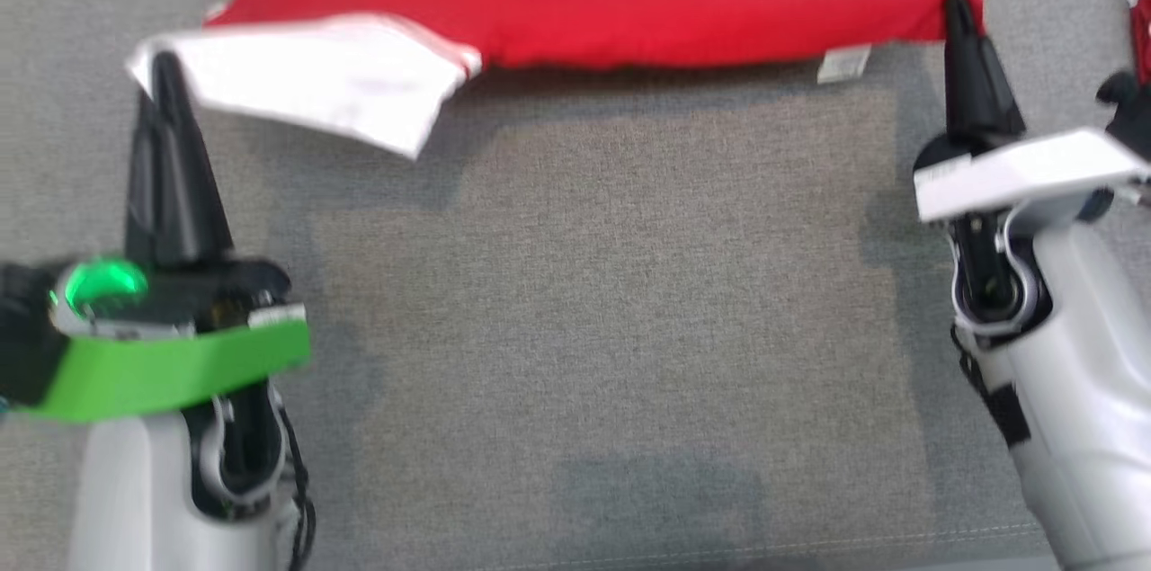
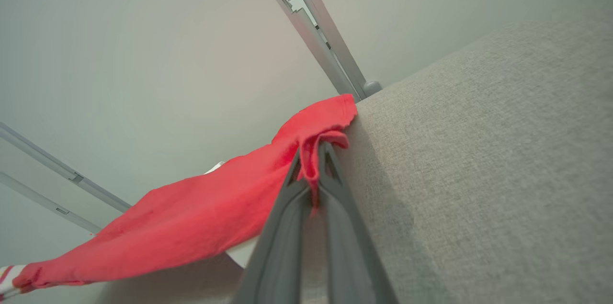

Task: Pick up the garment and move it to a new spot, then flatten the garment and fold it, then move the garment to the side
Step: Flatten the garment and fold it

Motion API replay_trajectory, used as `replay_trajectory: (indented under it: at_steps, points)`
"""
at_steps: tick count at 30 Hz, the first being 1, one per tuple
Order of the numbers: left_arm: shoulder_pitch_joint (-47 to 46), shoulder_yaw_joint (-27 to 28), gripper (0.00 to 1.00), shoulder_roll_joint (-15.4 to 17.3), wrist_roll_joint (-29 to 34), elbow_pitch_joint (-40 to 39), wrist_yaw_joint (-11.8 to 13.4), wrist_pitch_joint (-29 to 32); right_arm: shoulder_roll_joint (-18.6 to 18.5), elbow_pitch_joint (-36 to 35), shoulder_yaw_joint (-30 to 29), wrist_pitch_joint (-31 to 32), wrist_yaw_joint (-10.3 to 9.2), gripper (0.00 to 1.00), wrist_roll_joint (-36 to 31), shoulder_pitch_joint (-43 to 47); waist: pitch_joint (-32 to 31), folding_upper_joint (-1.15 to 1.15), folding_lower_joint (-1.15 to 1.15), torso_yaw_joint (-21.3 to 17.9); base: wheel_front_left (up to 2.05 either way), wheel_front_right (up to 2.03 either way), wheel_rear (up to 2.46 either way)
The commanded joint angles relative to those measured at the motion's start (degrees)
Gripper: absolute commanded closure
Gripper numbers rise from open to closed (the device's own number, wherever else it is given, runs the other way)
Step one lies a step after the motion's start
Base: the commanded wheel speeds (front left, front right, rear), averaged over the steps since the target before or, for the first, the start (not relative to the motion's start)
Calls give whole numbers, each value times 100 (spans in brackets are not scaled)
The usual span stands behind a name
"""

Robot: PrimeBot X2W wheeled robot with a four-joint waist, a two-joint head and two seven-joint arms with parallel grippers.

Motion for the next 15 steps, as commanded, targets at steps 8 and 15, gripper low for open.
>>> replay_trajectory:
  at_steps: [8,15]
  points:
    - [1305,-117,100,-123,-231,504,-14,-13,245,-404,-599,-17,2,100,-388,1324,-862,0,0,204,0,0,0]
    - [1985,-421,100,-126,-273,801,24,-13,559,-685,-914,-17,2,100,-692,2318,-1380,0,0,252,0,0,0]
